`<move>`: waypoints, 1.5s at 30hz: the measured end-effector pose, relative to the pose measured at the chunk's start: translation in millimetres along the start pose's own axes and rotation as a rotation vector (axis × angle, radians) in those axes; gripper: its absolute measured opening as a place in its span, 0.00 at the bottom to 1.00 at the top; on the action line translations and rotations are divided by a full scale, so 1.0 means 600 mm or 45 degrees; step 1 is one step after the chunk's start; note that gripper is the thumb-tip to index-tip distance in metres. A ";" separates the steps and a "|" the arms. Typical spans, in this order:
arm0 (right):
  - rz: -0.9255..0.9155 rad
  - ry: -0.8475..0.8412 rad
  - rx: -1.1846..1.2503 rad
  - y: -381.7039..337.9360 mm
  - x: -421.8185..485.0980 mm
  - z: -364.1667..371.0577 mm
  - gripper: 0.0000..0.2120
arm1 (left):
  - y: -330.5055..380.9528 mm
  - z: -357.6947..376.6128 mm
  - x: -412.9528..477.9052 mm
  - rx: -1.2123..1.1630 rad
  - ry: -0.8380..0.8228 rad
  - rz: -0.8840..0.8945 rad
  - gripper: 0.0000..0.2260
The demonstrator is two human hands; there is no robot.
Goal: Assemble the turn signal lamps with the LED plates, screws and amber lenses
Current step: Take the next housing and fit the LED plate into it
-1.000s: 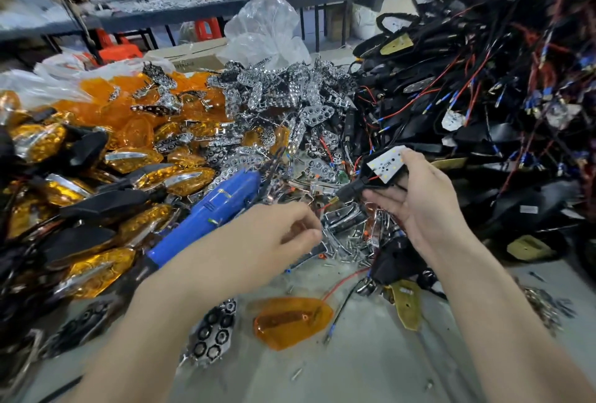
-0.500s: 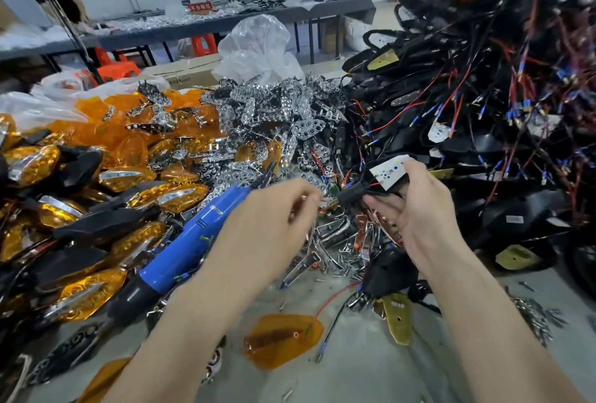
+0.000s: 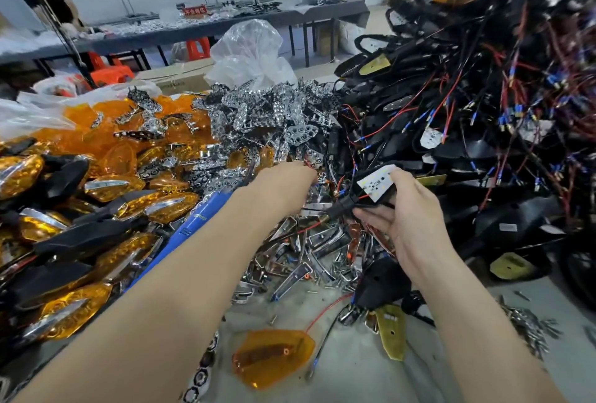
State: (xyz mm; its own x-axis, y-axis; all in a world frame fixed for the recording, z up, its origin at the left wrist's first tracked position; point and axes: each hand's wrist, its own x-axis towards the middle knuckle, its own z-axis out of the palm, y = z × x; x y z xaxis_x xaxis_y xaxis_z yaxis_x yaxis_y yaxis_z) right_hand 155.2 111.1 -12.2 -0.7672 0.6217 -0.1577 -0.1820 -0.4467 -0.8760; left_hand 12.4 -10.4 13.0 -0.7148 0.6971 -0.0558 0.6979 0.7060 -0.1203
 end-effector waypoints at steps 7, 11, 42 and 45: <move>0.042 -0.021 -0.003 0.002 -0.002 0.003 0.13 | -0.031 -0.045 -0.053 -0.140 0.489 -0.117 0.10; 0.059 -0.048 -0.025 0.004 -0.004 0.005 0.13 | -0.027 -0.054 -0.113 -1.289 0.466 -0.182 0.08; -0.093 -0.159 -0.423 0.024 -0.019 0.020 0.15 | 0.003 0.025 -0.120 -1.829 0.083 0.042 0.10; -0.085 -0.160 -0.403 0.019 -0.022 0.019 0.15 | 0.006 0.025 -0.118 -1.779 0.115 0.052 0.10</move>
State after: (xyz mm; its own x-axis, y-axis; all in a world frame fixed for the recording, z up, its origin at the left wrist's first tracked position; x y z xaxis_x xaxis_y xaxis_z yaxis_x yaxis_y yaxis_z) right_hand 156.2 90.4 -14.9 -0.8332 0.5502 -0.0555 -0.0494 -0.1740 -0.9835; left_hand 64.6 -58.9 1.3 -0.7251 0.6878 0.0341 0.2227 0.1873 0.9567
